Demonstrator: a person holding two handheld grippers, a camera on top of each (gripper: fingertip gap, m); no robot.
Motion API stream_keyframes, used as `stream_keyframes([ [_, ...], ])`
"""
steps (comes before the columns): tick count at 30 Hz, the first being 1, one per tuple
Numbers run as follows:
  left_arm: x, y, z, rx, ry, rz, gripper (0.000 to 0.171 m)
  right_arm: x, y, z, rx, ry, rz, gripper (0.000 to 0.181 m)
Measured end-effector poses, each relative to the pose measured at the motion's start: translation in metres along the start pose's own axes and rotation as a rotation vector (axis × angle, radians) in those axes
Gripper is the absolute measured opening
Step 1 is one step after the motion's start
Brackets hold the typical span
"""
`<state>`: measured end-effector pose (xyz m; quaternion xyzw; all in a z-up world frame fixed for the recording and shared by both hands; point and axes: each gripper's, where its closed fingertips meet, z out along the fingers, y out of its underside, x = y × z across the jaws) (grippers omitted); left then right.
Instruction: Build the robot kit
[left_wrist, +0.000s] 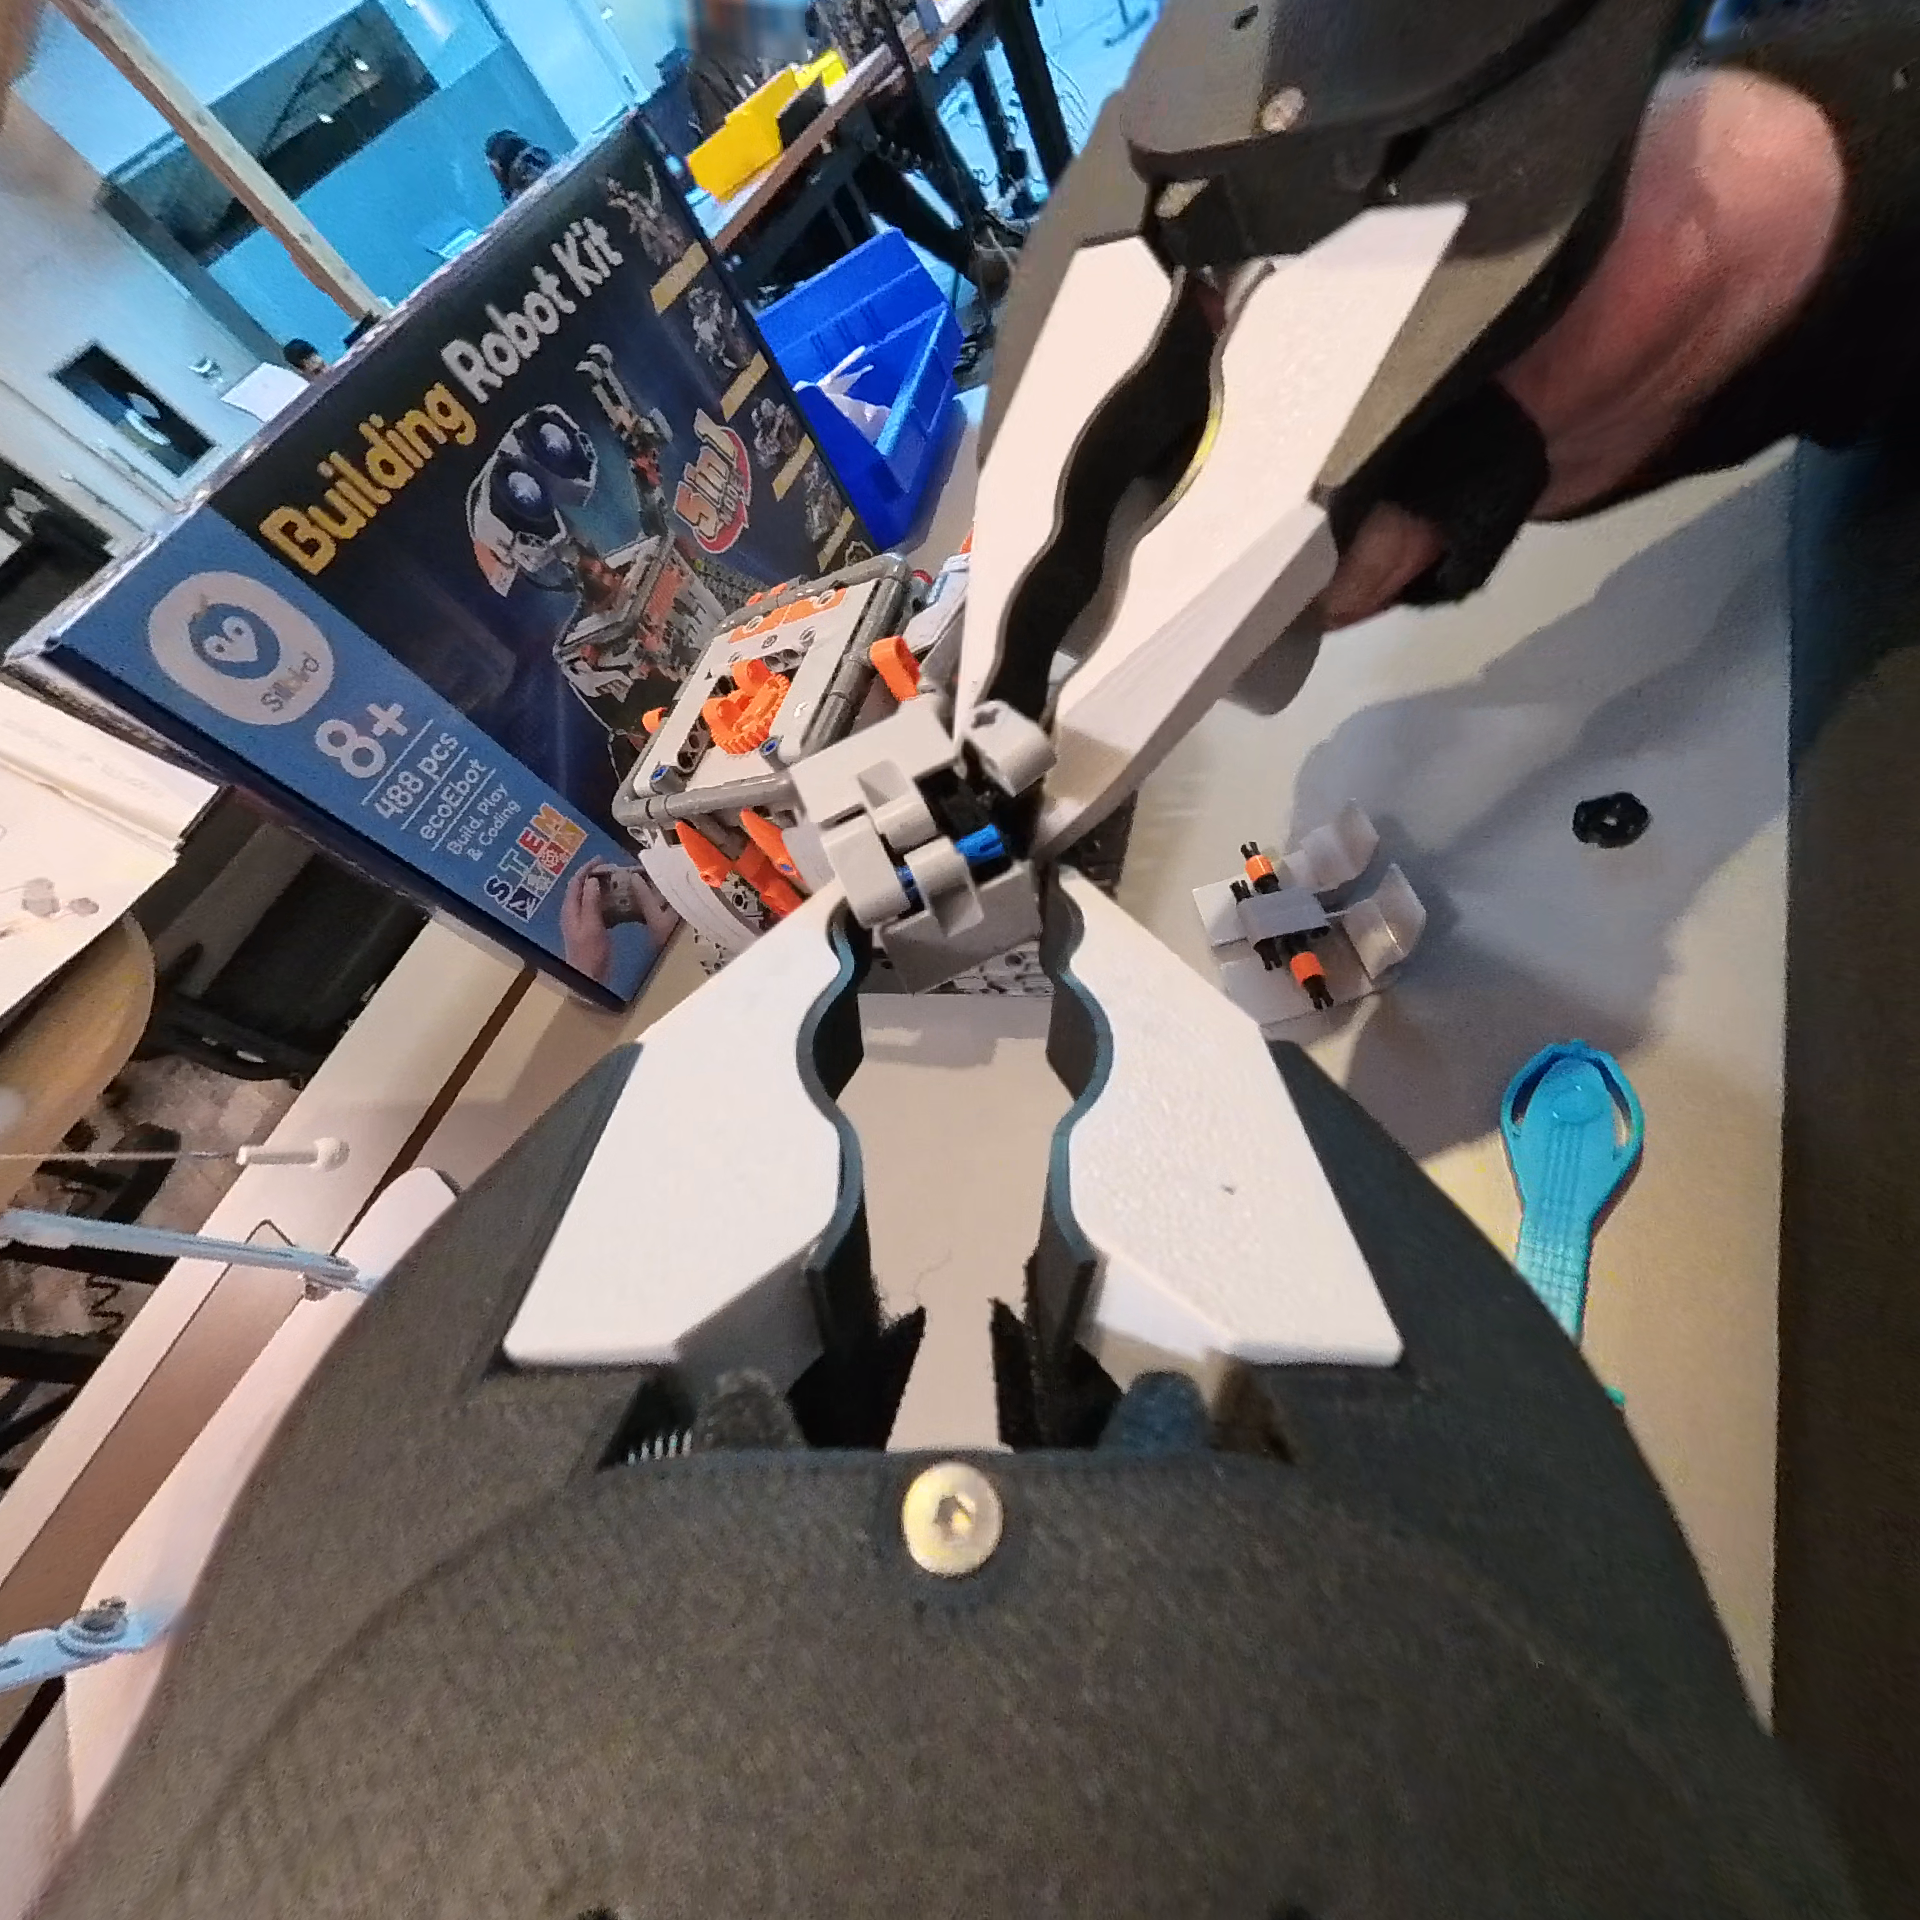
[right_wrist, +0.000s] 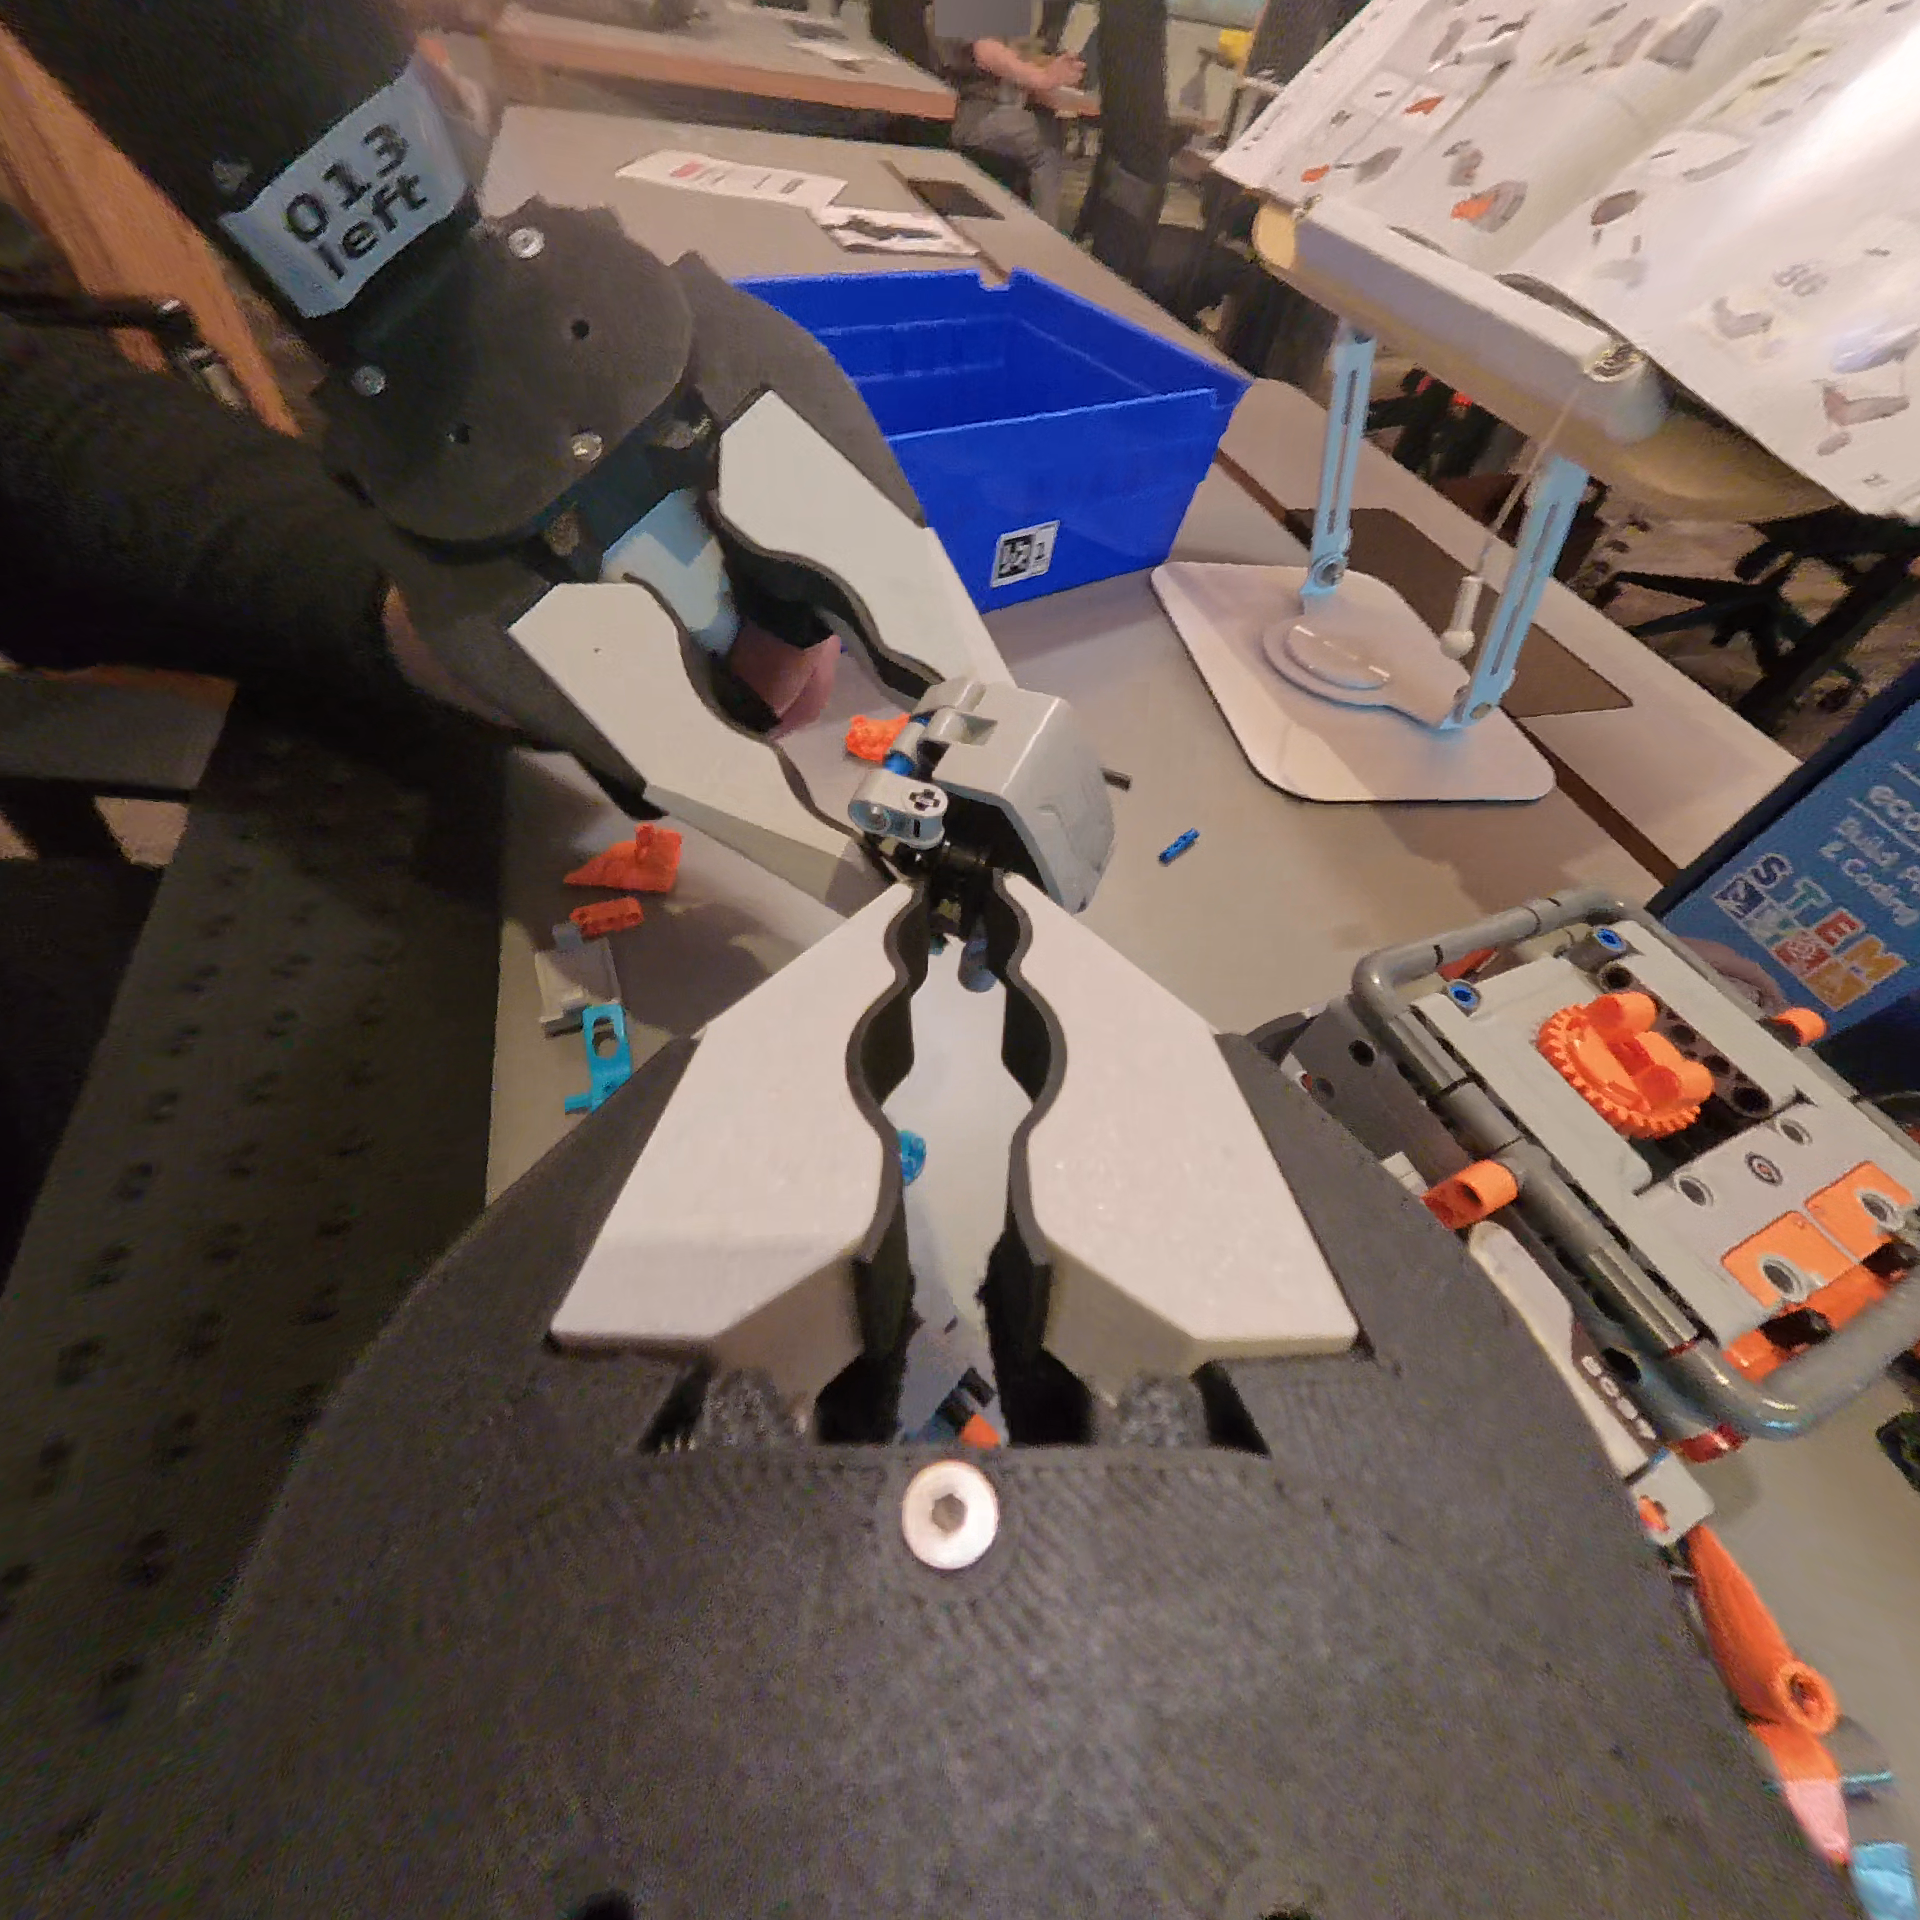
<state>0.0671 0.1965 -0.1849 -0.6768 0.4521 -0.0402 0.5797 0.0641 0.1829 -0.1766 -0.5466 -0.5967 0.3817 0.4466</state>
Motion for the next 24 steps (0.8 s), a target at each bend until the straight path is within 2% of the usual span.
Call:
stream_keyframes([
  [2,-0.004,-0.002,-0.003,-0.005,-0.021,0.049,0.028,-0.002,-0.002,-0.008,-0.009,-0.02,-0.042,0.024],
  [5,-0.01,-0.003,-0.009,0.002,-0.009,0.029,0.028,-0.005,-0.007,-0.021,0.012,-0.071,-0.059,0.022],
  [8,0.001,-0.002,-0.008,-0.013,0.056,0.066,0.026,-0.005,-0.018,-0.028,0.066,-0.069,-0.09,0.019],
  [13,0.025,0.0,-0.005,-0.03,0.17,0.151,0.025,-0.009,-0.01,-0.022,0.039,-0.09,-0.153,0.03],
  [17,0.035,0.002,-0.004,-0.046,0.226,0.172,0.024,-0.016,-0.001,-0.019,0.002,-0.12,-0.234,0.025],
  [24,0.052,0.004,-0.007,-0.022,0.355,0.166,0.024,-0.032,0.007,-0.015,-0.012,-0.227,-0.234,0.026],
])
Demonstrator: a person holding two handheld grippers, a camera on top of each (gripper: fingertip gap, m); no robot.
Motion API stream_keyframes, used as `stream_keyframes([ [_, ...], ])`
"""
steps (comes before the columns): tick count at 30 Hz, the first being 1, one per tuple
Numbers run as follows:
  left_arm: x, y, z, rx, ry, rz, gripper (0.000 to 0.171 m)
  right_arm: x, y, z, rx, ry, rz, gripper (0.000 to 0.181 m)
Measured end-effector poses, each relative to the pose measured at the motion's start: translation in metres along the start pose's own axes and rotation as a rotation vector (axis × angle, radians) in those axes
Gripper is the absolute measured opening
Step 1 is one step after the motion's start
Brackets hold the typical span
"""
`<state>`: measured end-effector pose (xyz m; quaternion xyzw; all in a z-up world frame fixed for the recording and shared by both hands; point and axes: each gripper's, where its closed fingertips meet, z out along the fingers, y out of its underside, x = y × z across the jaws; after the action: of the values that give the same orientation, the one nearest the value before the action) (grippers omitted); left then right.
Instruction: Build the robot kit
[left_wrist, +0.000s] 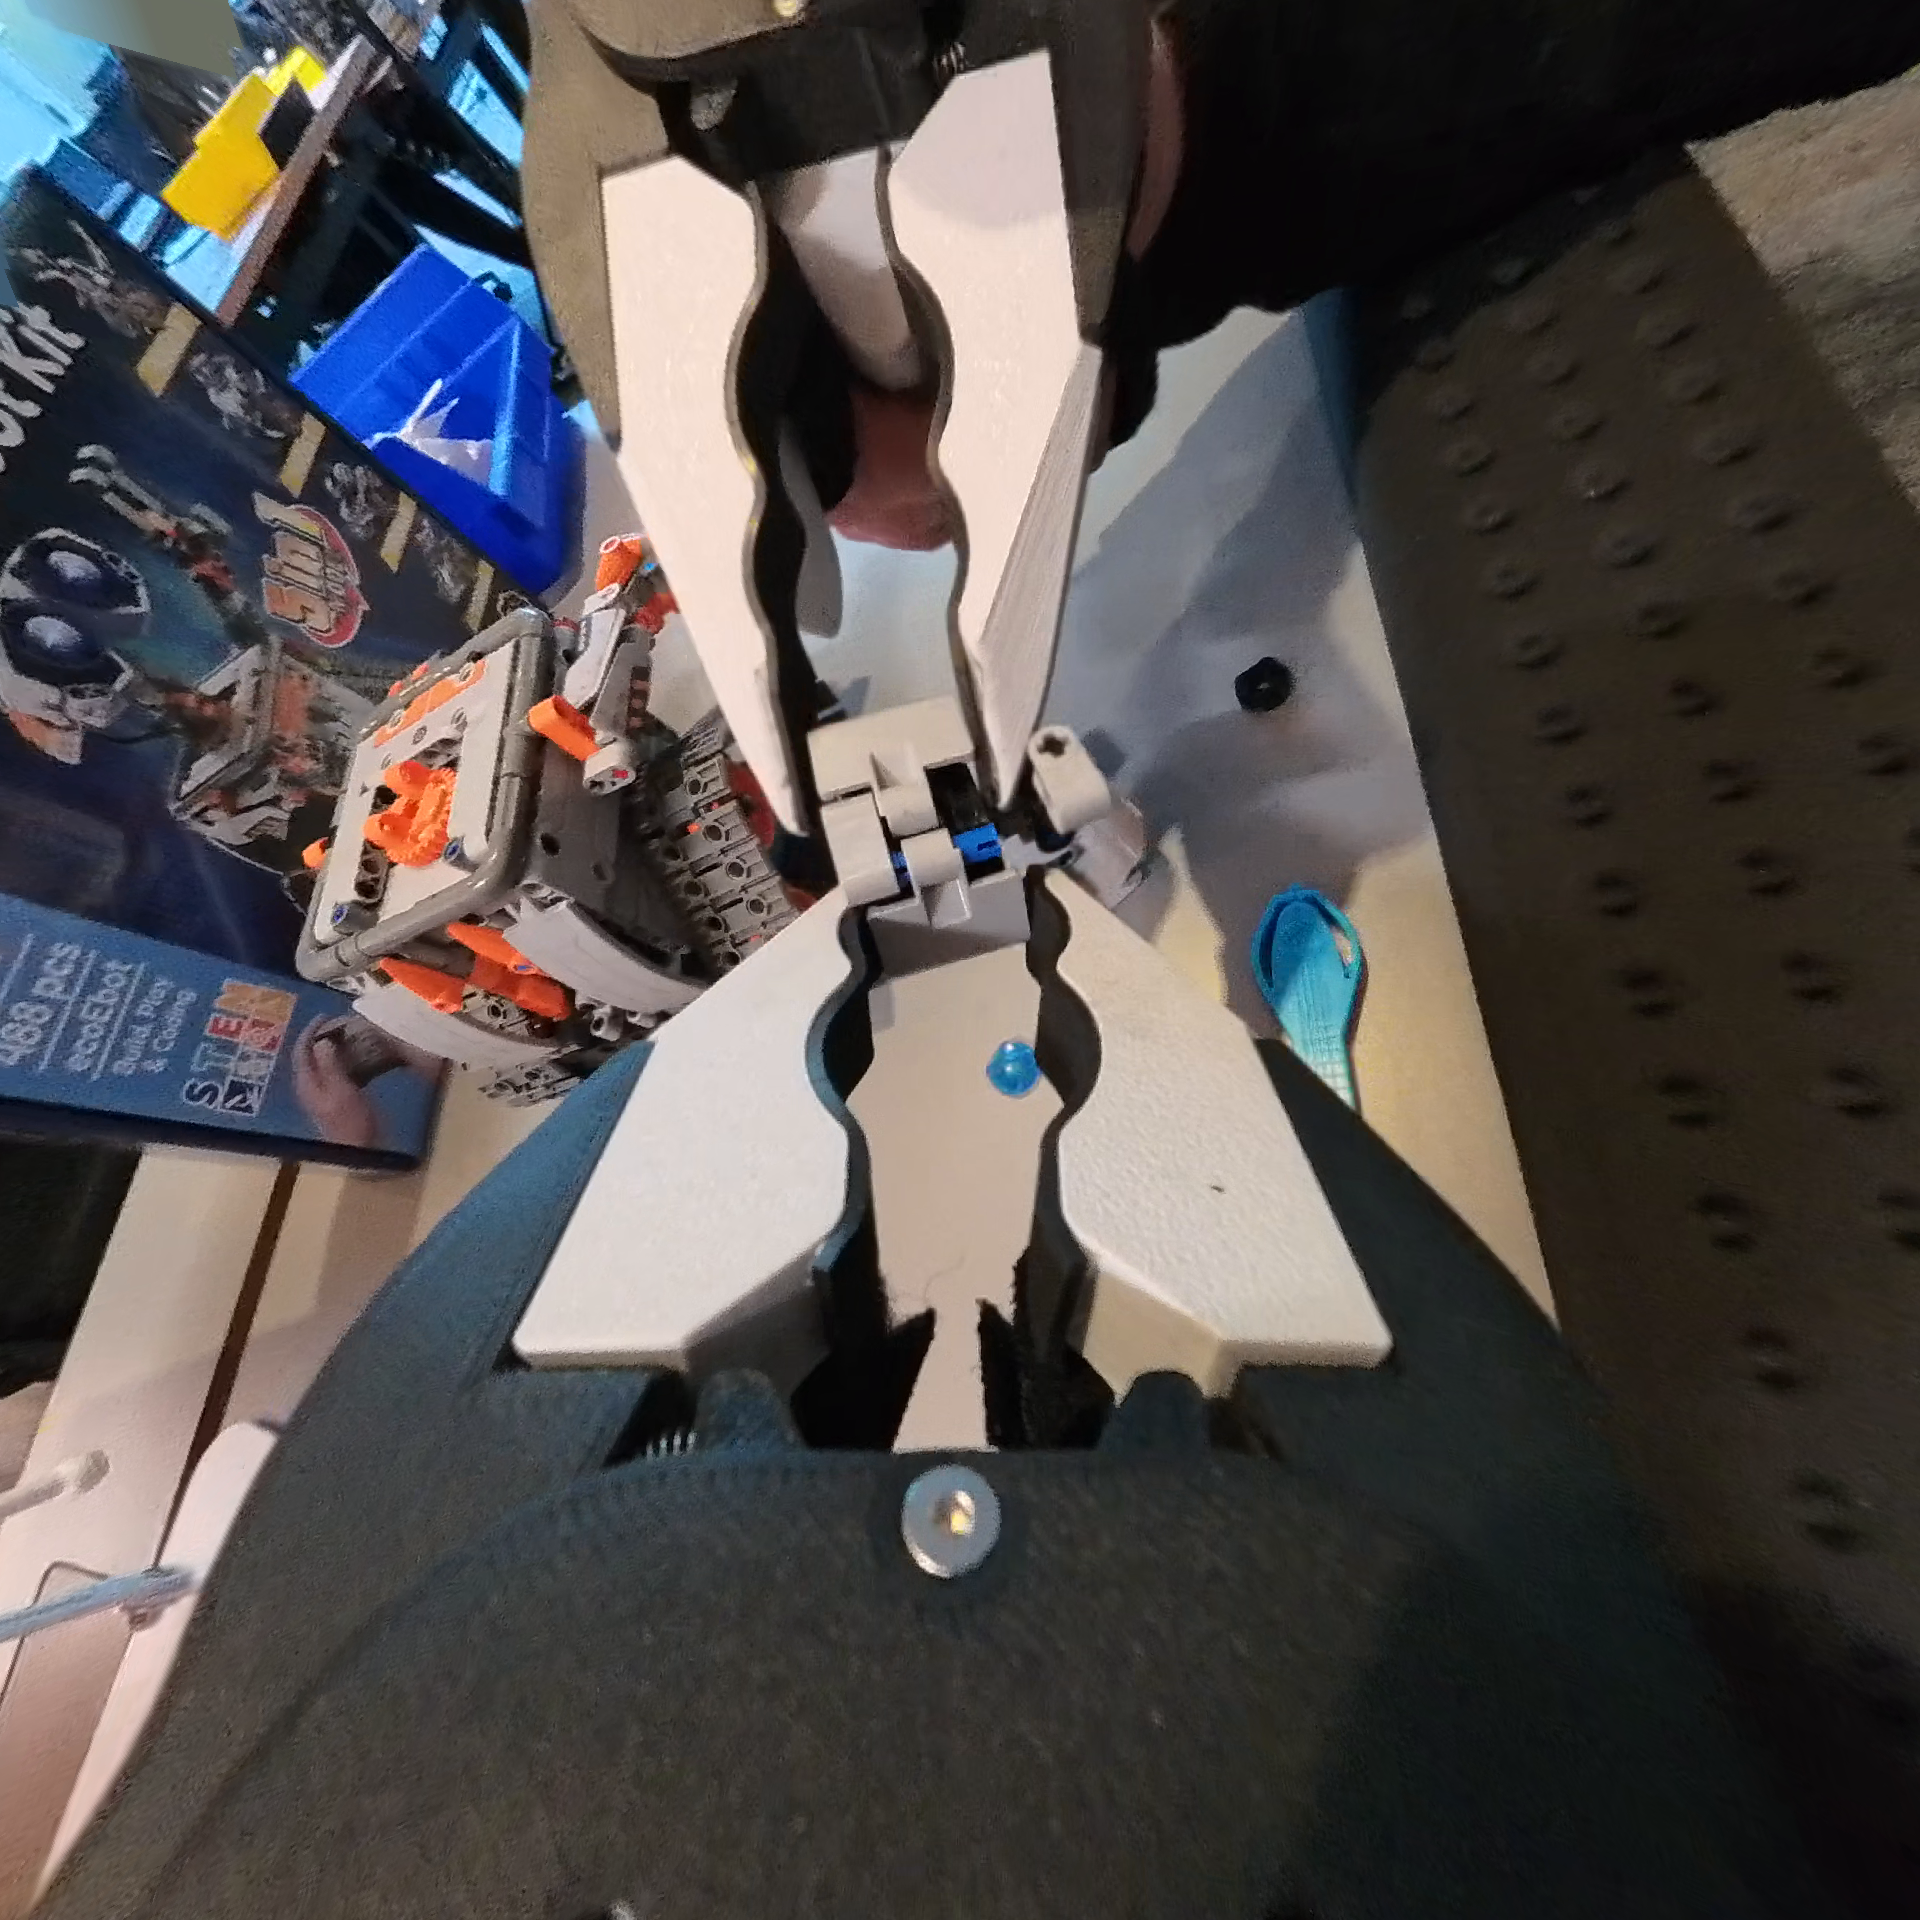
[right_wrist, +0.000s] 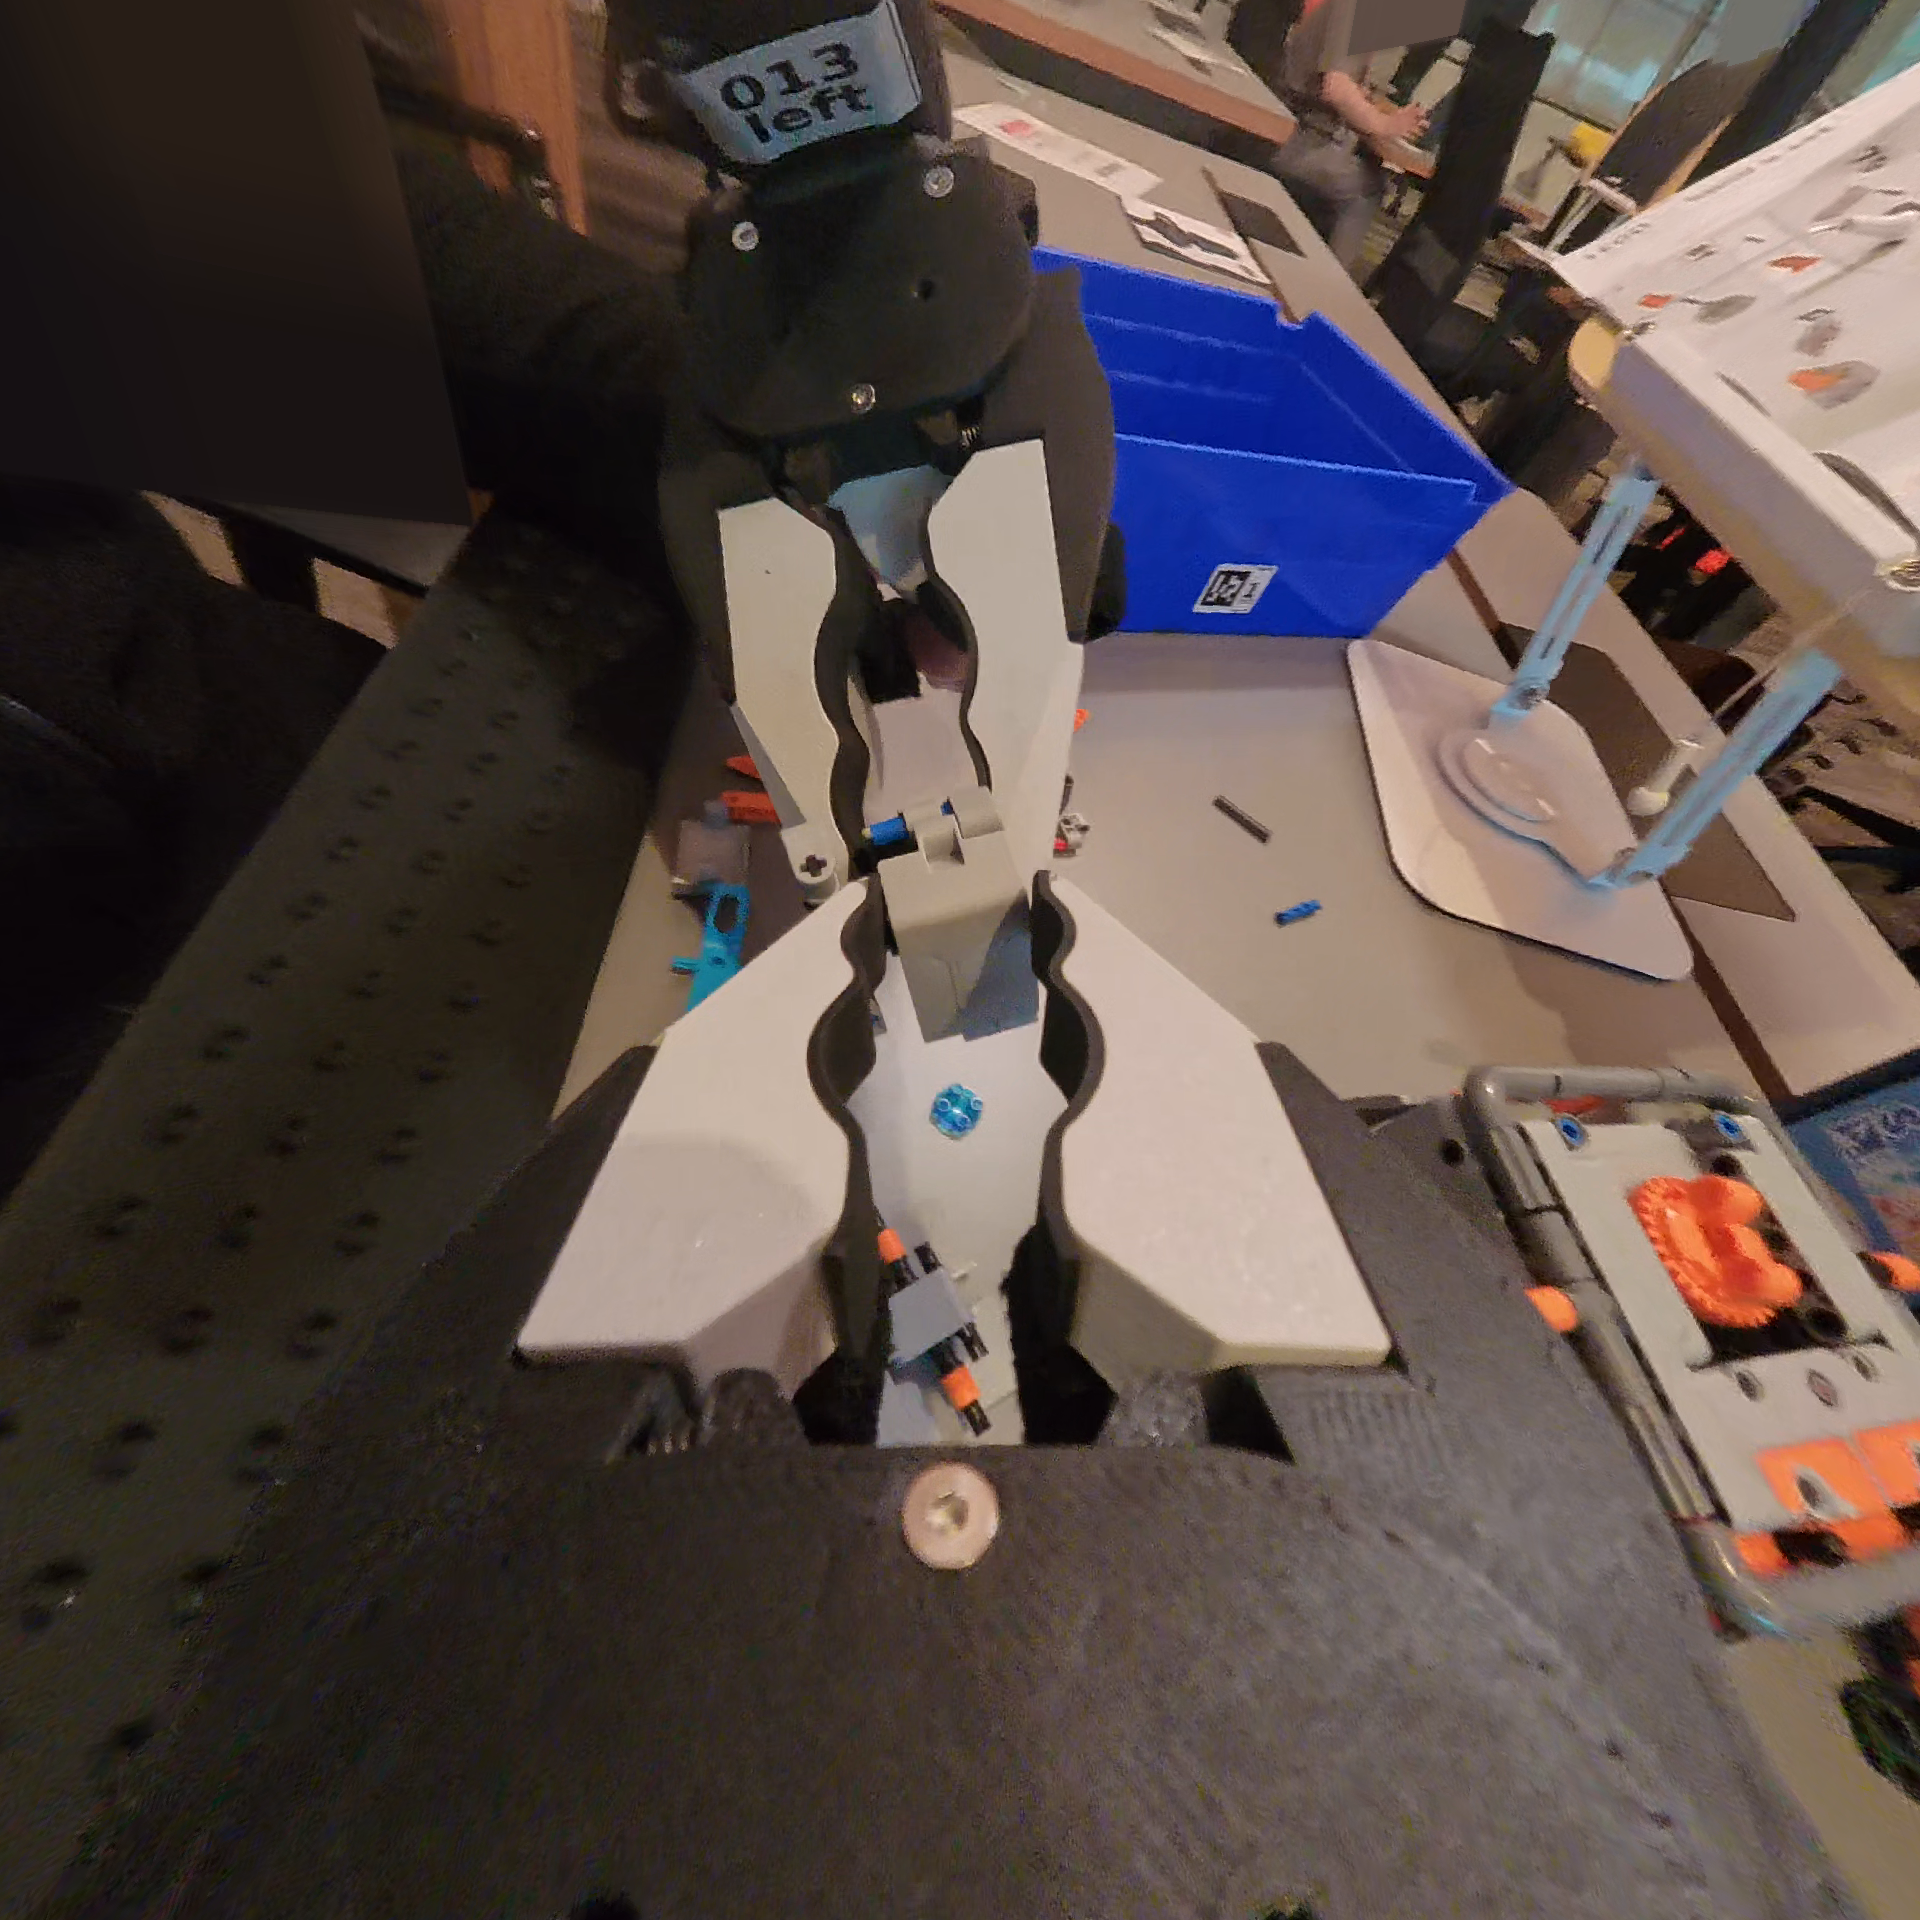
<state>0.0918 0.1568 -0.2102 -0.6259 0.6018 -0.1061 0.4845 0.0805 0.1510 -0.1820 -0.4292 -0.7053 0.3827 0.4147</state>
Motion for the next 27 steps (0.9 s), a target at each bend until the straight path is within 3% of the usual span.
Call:
stream_keyframes([
  [4,-0.004,-0.003,-0.003,0.028,-0.004,-0.035,0.024,0.002,-0.001,-0.002,-0.017,0.024,-0.014,0.025],
  [15,-0.004,0.012,0.0,-0.161,-0.065,0.098,0.024,0.0,0.015,0.002,-0.169,0.059,-0.058,0.024],
  [19,0.002,0.001,-0.005,-0.083,-0.019,0.079,0.025,-0.005,0.003,-0.001,-0.079,0.003,-0.025,0.024],
  [23,-0.003,-0.006,-0.008,0.002,0.002,-0.029,0.025,-0.002,-0.003,-0.003,-0.06,0.052,-0.076,0.023],
  [27,0.001,-0.007,-0.009,-0.012,0.017,0.006,0.025,-0.008,-0.002,-0.004,-0.066,0.026,-0.101,0.023],
])
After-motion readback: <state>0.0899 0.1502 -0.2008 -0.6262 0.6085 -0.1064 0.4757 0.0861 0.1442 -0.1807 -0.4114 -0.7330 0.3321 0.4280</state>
